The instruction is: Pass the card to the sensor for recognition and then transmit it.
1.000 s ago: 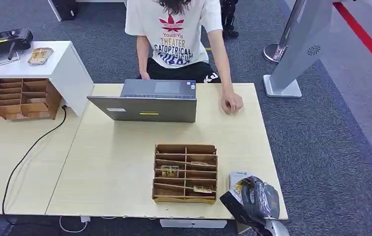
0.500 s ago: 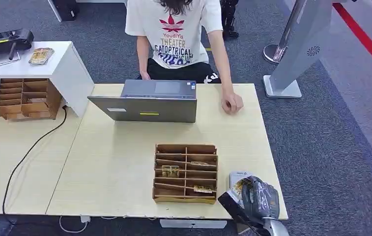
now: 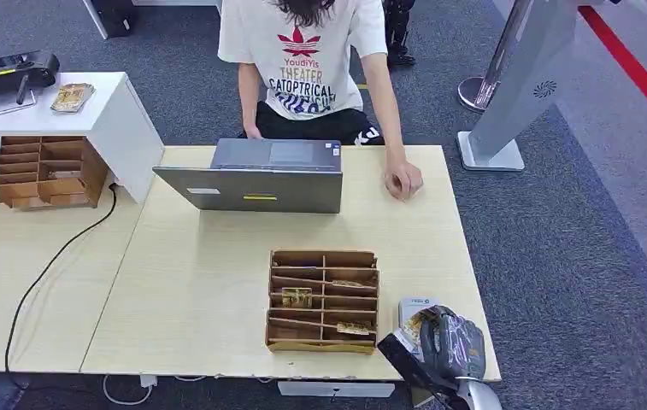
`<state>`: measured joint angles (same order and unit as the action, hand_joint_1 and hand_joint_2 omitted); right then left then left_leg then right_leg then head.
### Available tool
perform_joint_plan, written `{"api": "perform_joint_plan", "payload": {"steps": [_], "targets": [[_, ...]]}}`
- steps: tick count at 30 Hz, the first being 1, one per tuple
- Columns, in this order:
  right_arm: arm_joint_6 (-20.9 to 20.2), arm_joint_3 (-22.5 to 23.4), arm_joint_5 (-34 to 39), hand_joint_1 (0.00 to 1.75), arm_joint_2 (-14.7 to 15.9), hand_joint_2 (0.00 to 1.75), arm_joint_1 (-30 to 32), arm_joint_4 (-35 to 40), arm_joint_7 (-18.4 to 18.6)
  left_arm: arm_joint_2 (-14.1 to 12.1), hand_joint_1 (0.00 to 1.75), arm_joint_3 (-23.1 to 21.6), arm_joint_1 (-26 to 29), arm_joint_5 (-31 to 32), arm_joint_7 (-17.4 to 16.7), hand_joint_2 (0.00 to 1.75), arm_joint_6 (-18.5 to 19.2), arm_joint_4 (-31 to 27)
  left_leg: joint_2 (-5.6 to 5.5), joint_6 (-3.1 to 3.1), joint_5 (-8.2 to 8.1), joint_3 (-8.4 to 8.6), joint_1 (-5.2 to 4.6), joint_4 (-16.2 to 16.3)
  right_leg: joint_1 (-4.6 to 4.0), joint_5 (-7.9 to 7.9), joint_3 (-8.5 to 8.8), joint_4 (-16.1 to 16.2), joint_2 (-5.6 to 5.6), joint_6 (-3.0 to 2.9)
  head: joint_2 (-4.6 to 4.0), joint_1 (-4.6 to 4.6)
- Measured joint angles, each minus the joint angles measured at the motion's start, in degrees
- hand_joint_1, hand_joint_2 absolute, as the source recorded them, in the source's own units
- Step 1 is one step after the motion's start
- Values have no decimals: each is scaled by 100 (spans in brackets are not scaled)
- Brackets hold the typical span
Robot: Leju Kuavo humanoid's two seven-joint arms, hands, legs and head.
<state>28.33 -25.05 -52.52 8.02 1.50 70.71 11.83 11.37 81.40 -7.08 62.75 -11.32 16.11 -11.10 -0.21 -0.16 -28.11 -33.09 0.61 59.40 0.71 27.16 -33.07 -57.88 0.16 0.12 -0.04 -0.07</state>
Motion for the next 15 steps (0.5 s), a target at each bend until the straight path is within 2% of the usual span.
{"api": "perform_joint_plan", "payload": {"steps": [15], "targets": [[-4,-7,-109,175,0,175,-55,-135,83,0,0,0,0,-17,-2,0,-2,0,1,2,-2,27,0,0,0,0,29,3,0,1,0,0]]}}
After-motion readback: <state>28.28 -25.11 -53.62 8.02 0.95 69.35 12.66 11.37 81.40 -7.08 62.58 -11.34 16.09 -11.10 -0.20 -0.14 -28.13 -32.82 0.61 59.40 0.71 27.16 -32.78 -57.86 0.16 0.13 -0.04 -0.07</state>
